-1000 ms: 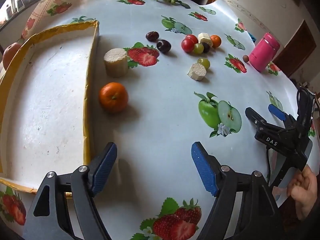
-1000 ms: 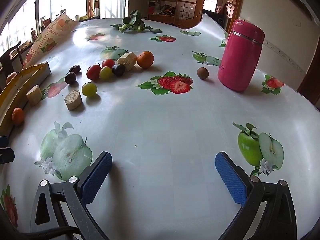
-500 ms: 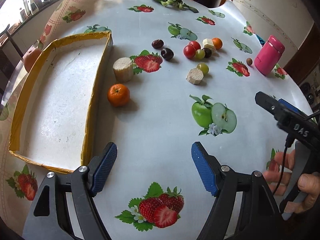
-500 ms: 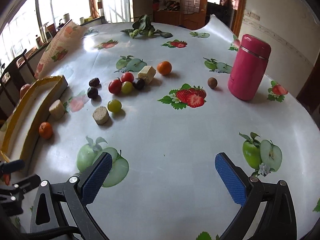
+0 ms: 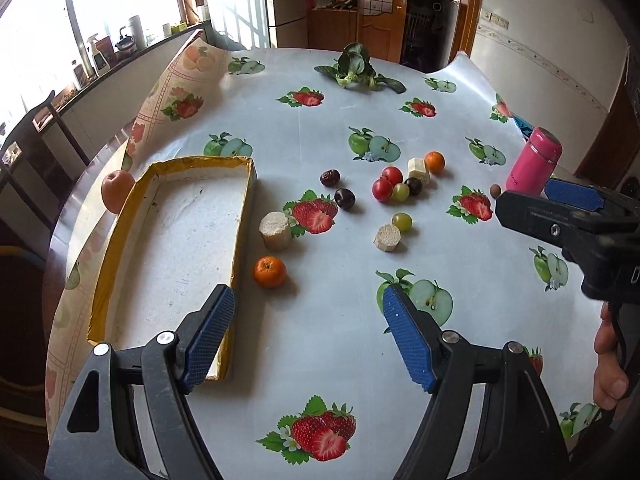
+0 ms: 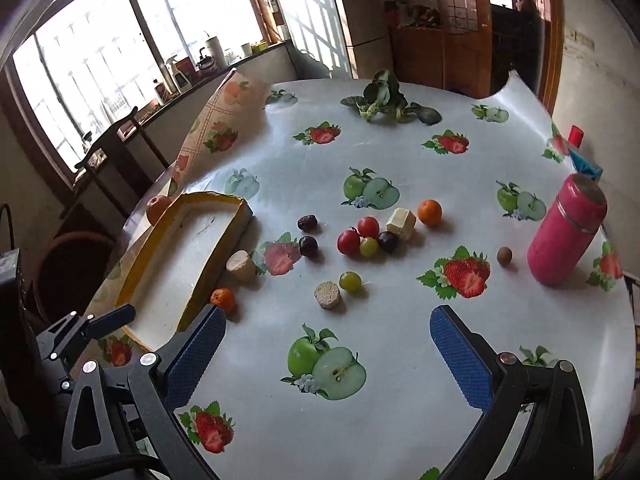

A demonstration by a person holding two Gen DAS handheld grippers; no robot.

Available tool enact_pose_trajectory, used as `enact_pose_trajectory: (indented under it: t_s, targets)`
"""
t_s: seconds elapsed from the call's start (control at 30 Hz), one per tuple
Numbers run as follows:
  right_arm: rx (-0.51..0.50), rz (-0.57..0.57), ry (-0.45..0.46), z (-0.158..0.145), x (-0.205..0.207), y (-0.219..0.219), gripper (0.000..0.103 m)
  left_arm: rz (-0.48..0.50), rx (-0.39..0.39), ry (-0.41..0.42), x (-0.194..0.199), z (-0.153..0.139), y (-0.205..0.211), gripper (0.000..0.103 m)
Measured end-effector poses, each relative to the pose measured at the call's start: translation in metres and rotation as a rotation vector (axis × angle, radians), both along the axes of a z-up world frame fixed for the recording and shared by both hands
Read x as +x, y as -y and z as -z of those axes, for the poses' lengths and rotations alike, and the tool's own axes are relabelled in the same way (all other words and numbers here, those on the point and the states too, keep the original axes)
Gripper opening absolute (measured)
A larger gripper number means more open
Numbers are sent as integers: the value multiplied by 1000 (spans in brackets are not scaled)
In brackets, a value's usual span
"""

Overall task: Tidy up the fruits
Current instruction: 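Move both grippers toward the pale round cake and beige slice, then grasp the pale round cake with the left gripper while the right grasps the beige slice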

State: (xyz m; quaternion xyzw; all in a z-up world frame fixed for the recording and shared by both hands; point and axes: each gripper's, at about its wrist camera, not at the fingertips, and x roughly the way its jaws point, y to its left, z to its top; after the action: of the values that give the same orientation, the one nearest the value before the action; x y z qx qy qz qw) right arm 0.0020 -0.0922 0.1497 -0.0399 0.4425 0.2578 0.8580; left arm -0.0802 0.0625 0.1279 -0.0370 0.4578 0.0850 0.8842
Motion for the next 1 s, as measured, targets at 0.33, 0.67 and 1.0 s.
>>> enact_pose_trajectory:
  t_s: [0.33, 0.67, 1.0]
  targets:
    - [-127, -119, 102, -11, -21, -24, 103, -31, -14, 3, -1, -3, -15, 77]
    - [-162, -112, 101, -5, -21, -23, 103, -29, -39, -13, 1, 2, -22, 77]
    - [-171, -121, 57, 19, -15, -21, 100, 7, -148, -65, 11, 29, -24, 77]
